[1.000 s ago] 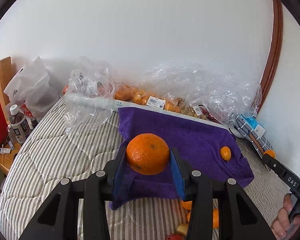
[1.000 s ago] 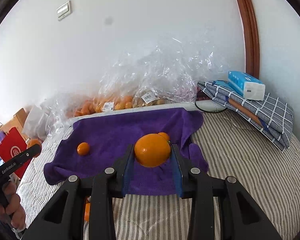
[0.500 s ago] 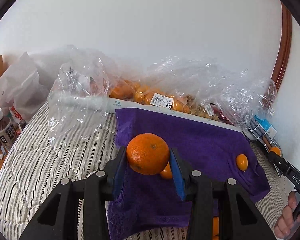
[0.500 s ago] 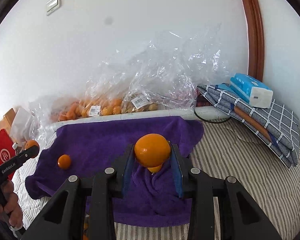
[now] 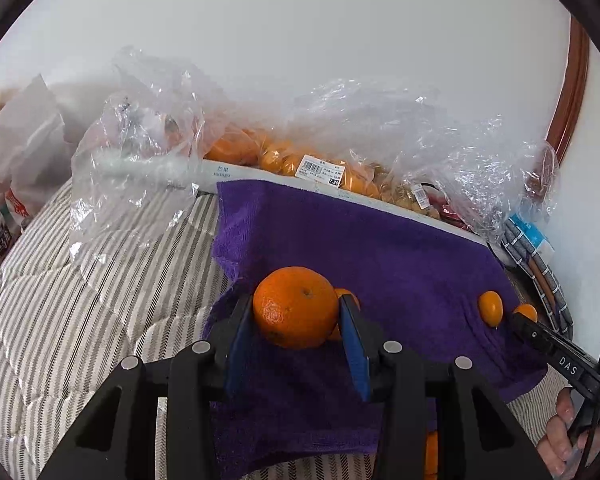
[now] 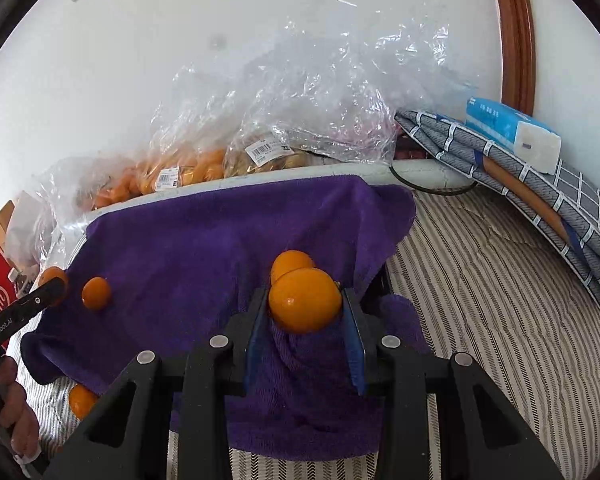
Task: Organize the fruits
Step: 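Carry both held oranges onto the purple towel, then open both tools to set the oranges on the towel and withdraw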
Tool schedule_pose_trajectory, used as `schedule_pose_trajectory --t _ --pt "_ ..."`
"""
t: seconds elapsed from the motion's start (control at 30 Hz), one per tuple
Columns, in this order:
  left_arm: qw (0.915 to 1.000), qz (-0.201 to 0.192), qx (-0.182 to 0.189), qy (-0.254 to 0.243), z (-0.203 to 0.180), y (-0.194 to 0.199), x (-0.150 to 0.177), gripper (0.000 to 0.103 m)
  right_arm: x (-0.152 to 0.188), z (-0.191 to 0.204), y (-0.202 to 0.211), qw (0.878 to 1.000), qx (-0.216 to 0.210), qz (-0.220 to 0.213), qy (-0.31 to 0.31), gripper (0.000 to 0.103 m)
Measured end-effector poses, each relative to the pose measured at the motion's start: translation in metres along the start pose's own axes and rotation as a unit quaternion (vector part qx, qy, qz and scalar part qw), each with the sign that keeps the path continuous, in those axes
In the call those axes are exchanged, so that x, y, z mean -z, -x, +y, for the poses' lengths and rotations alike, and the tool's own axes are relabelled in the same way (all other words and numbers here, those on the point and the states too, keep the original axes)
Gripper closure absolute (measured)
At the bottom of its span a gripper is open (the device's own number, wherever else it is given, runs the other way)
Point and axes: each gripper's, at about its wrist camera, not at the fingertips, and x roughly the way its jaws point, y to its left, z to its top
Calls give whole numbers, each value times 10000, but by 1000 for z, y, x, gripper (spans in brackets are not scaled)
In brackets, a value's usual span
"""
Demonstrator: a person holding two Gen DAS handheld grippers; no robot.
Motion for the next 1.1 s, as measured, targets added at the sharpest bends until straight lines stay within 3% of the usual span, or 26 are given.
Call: schedule_pose_trajectory --t 0.77,0.93,1.1 --pt "9994 -48 -253 -211 -8 -4 6 62 6 -2 -15 9995 176 276 -17 67" --pt "9998 -123 -28 -124 -6 1 6 56 8 1 -5 9998 180 33 36 54" --pt "9990 -356 -41 -277 -13 12 7 56 8 2 8 9994 141 -308 5 53"
